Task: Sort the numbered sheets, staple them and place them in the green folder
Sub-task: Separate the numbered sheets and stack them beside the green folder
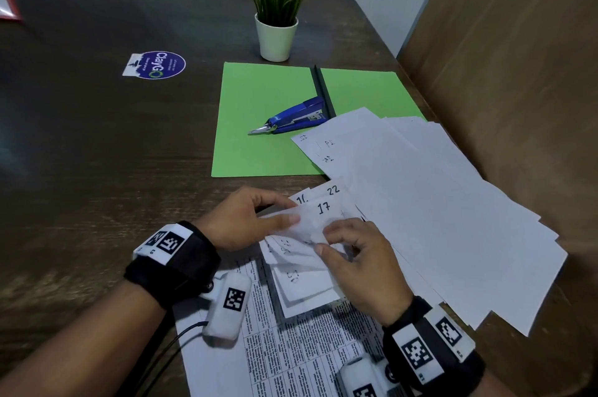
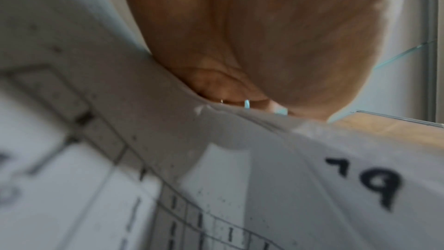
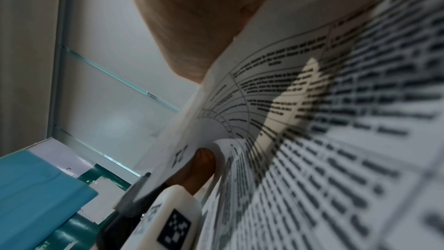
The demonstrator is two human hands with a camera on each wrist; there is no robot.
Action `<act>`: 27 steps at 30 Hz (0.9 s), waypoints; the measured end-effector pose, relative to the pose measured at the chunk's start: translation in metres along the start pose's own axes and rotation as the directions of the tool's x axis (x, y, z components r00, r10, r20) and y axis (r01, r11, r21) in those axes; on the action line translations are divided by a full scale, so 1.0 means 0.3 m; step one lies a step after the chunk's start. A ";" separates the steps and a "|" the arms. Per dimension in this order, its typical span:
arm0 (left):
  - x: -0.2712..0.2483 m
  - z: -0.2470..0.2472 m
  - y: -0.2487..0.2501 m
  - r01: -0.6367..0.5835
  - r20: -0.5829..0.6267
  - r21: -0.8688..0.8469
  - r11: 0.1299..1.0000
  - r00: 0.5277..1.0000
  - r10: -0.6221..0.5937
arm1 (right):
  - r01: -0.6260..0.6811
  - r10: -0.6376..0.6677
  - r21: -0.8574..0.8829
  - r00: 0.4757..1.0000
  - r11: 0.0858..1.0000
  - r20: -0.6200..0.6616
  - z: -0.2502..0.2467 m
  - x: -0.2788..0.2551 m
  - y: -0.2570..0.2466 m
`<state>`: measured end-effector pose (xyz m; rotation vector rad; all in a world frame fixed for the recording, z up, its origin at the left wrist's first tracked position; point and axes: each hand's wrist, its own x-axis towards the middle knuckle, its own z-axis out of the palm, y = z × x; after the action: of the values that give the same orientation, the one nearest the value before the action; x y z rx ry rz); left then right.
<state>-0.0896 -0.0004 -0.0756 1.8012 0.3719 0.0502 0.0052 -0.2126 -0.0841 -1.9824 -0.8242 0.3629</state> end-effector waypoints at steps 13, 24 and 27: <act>0.026 0.014 -0.028 -0.026 -0.132 0.095 0.995 0.990 0.039 | -0.014 0.014 0.006 0.999 1.000 0.050 0.005 -0.012 0.000; 0.024 -0.003 -0.025 0.045 -0.067 0.204 0.978 0.997 -0.031 | 0.031 -0.022 0.101 0.996 0.994 -0.083 -0.010 -0.029 -0.042; 0.022 -0.001 -0.022 0.042 -0.072 0.215 0.976 0.997 -0.027 | 0.014 0.006 0.138 0.989 0.990 -0.147 -0.016 -0.024 -0.054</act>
<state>-0.0850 0.0032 -0.0830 2.0111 0.4721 0.0486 -0.0040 -0.2151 -0.0684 -1.8535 -0.6907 0.2603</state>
